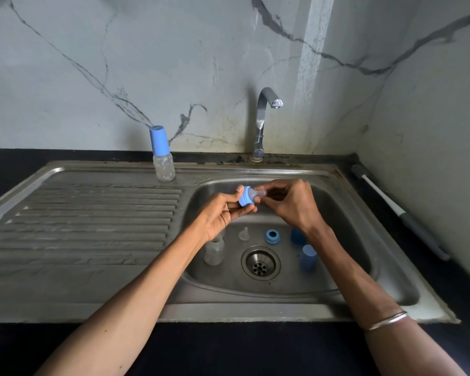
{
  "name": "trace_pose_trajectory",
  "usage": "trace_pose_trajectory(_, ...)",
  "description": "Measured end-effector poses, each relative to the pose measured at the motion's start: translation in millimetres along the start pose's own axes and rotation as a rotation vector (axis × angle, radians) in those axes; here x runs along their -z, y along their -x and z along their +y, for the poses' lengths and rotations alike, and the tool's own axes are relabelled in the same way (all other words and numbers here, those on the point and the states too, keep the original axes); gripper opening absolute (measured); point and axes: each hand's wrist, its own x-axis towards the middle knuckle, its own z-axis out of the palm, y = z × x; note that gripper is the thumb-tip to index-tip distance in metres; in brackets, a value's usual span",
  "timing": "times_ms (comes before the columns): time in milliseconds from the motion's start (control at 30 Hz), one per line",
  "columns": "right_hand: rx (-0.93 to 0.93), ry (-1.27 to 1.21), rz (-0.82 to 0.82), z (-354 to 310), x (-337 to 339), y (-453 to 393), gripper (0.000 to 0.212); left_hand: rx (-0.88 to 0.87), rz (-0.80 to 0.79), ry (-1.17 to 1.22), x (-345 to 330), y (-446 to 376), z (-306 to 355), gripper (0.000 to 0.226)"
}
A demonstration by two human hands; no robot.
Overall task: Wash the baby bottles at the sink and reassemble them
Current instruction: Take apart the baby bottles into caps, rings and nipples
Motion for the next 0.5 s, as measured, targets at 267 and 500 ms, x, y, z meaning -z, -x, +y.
trace_pose_trajectory(267,-0.143,-0.173,0.044,8.3,-4.6,0.8,0.015,0.02,-0.078,0.024,-9.2,3.6,-2.7,0.016)
trace_pose_trajectory(500,-0.244,-0.253,-0.015,16.2,-4.9,2.3,0.015,-0.073,-0.004,-0.152,-14.2,2.9,-7.6,0.018)
